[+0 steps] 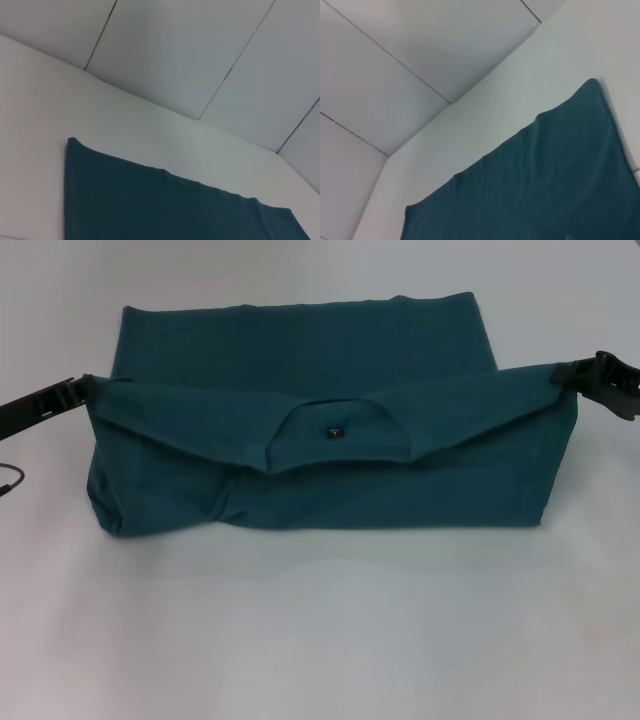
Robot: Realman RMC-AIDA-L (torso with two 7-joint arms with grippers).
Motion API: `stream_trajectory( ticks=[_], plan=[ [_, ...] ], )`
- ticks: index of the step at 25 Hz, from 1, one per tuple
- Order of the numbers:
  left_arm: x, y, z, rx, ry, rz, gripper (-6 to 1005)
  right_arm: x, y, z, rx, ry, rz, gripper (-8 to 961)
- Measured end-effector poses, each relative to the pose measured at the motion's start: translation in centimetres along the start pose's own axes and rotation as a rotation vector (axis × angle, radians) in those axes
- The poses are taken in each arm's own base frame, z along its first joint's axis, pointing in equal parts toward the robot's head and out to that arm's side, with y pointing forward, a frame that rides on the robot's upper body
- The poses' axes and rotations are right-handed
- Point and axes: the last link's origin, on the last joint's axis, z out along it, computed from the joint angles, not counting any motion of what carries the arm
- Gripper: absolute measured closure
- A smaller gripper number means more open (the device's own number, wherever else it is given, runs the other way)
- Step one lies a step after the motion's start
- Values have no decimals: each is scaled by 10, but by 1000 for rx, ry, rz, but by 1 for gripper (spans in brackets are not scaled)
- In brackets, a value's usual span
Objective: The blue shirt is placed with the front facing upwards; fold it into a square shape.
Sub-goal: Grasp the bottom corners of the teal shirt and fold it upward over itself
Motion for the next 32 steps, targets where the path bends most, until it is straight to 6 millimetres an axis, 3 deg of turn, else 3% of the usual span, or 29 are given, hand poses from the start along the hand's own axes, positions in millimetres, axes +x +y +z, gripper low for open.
stream_trajectory(
  ticks=[32],
  plan=[
    [11,5,17,54,12,81,999,-10,12,26,67,-16,-91,875]
  ],
)
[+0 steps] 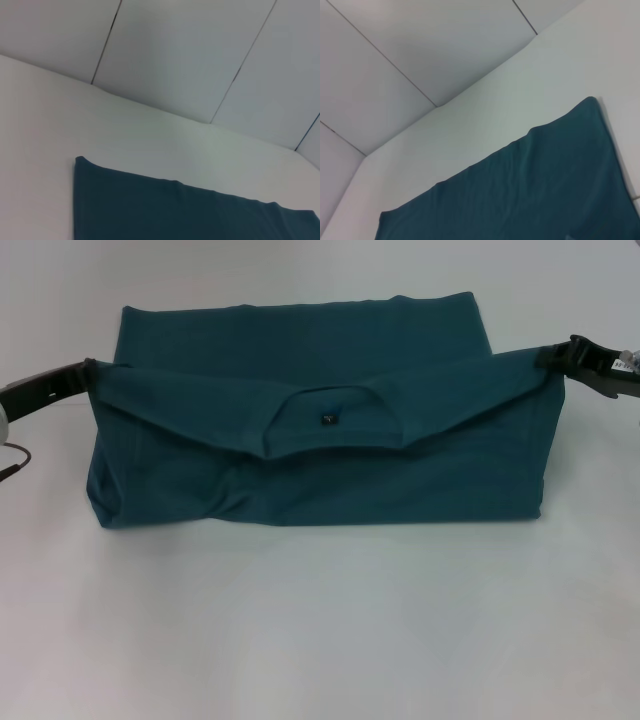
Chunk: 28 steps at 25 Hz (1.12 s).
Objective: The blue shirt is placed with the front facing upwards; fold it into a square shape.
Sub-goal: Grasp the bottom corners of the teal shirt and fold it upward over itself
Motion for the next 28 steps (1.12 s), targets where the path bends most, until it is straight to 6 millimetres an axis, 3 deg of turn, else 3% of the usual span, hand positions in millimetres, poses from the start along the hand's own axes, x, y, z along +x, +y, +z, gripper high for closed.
stream_trajectory(
  ticks=[26,28],
  plan=[
    [-6,12,20,104,36,142,1000,2,7,22,74,-12,-129,855],
    [-6,12,22,123,40,155,1000,3,9,25,77,-8,-155,780]
  ],
)
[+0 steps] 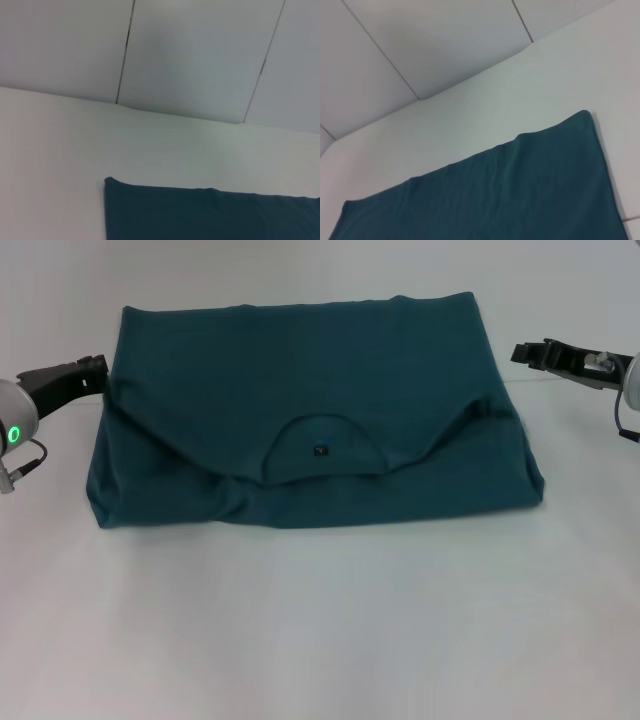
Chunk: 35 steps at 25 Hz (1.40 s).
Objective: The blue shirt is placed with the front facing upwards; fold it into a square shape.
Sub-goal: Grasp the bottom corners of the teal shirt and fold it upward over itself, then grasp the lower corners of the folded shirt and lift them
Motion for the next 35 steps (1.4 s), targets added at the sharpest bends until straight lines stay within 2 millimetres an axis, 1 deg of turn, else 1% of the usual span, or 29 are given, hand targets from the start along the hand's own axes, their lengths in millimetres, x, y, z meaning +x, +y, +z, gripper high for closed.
stream_trajectory(
  ticks=[1,4,8,10,12,14,15,17,19,21,22,23,25,27,30,35],
  plan=[
    [0,0,0,4,0,5,1000,0,1,1,4,0,-9,743],
    [0,-1,0,9,0,16,918,-1,2,3,14,0,-30,630],
    [0,-10,-4,17,0,24,812,-6,-2,-1,22,-10,-41,509],
    [-3,-15,-10,-5,-8,29,763,-8,-7,-9,1,-1,-55,448],
    [-10,-16,-18,-63,-31,43,714,-5,-15,-24,-37,20,-69,387],
    [-22,-16,-30,-132,-82,67,665,-1,-23,-39,-66,36,-78,291],
    [-25,-16,-33,-146,-98,81,640,1,-25,-46,-80,43,-81,244],
    [-37,-16,-45,-162,-149,114,613,7,-32,-60,-100,58,-81,148],
    [-48,-15,-55,-163,-180,129,586,13,-38,-71,-109,68,-74,146],
    [-54,-13,-62,-156,-199,136,573,19,-42,-76,-108,77,-61,143],
    [-62,-12,-68,-147,-229,142,572,25,-46,-79,-104,85,-49,142],
    [-62,-12,-68,-147,-229,142,572,25,-46,-79,-104,85,-49,142],
    [-71,-10,-70,-142,-271,144,571,28,-48,-81,-105,92,-41,143],
    [-76,-9,-70,-140,-295,151,571,30,-48,-81,-107,96,-37,143],
    [-78,-5,-68,-147,-305,158,572,32,-48,-81,-109,100,-35,144],
    [-75,-2,-62,-136,-295,167,573,37,-45,-79,-116,110,-33,145]
  ],
)
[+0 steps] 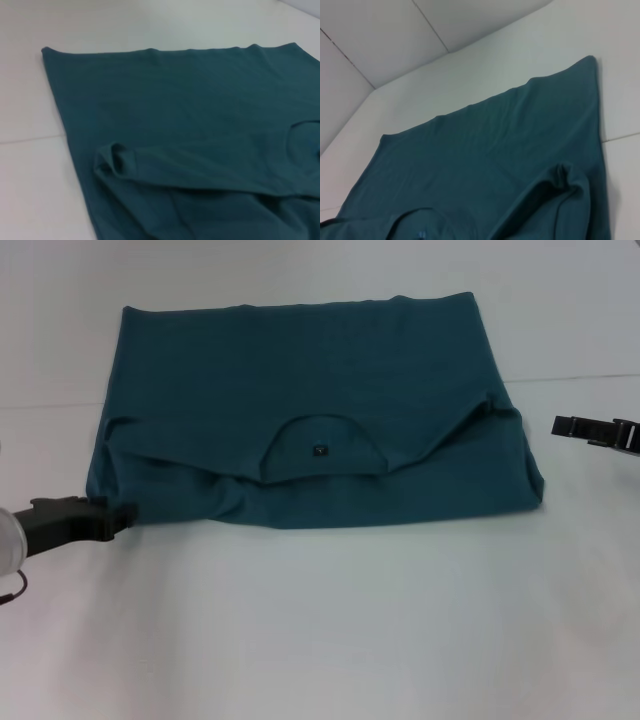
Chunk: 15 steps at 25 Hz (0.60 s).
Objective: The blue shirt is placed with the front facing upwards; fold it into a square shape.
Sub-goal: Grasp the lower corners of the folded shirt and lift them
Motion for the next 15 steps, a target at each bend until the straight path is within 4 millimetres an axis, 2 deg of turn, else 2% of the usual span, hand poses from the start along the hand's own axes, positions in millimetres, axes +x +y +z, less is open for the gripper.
stream_trajectory(
  ticks=[15],
  plan=[
    [4,4,23,31,-35,48,590,2,3,4,-4,4,-2,146]
  ],
)
